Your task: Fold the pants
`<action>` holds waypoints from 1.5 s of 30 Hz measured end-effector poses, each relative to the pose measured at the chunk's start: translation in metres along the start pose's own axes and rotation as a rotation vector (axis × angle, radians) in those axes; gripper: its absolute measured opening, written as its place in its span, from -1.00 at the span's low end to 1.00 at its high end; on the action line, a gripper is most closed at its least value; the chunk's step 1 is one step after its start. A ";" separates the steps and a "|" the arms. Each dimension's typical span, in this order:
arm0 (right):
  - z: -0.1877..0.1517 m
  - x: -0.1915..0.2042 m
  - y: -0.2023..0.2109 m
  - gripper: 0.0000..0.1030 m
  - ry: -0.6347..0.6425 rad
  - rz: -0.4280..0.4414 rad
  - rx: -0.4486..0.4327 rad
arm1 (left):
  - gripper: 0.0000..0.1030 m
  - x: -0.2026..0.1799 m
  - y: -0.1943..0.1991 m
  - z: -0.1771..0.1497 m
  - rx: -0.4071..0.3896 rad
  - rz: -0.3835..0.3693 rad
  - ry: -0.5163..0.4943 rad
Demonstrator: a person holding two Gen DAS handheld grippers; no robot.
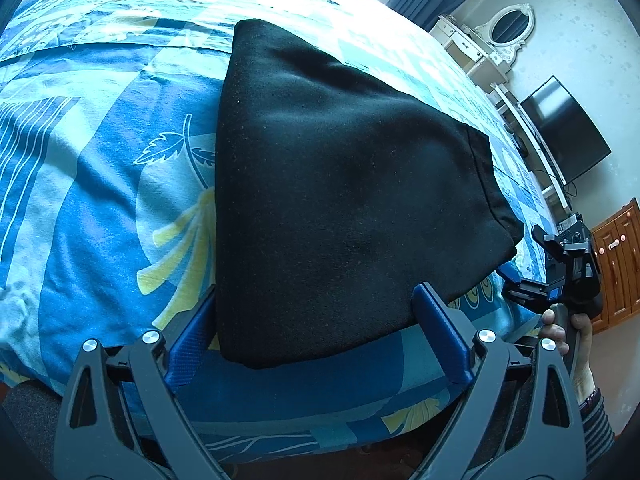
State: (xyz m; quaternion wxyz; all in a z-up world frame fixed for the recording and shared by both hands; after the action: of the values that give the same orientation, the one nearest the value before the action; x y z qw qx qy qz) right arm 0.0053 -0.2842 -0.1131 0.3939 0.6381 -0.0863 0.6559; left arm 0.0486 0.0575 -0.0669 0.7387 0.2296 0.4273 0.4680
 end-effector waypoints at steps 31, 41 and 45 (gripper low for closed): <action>-0.043 0.043 -0.010 0.63 0.311 -0.392 0.020 | 0.82 -0.057 0.045 -0.023 -0.114 0.338 -0.107; -0.055 0.060 -0.019 0.63 0.470 -0.534 0.001 | 0.82 -0.060 0.046 -0.029 -0.143 0.366 -0.159; -0.056 0.062 -0.016 0.63 0.530 -0.581 -0.016 | 0.82 -0.064 0.050 -0.029 -0.171 0.377 -0.187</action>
State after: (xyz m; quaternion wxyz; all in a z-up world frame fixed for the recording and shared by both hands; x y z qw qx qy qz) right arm -0.0195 -0.2136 -0.0724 0.5768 0.4415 0.1972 0.6584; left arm -0.0131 0.0217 -0.0189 0.6913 0.2843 0.2655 0.6090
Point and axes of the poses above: each gripper's, at about its wrist camera, not at the fingertips, and y roughly against the way its jaws point, x to its left, z to its top, the point moved 1 cm from there along -y, roughly the way its jaws point, and after that the axes turned 8 degrees about -x, right-handed, at the moved point
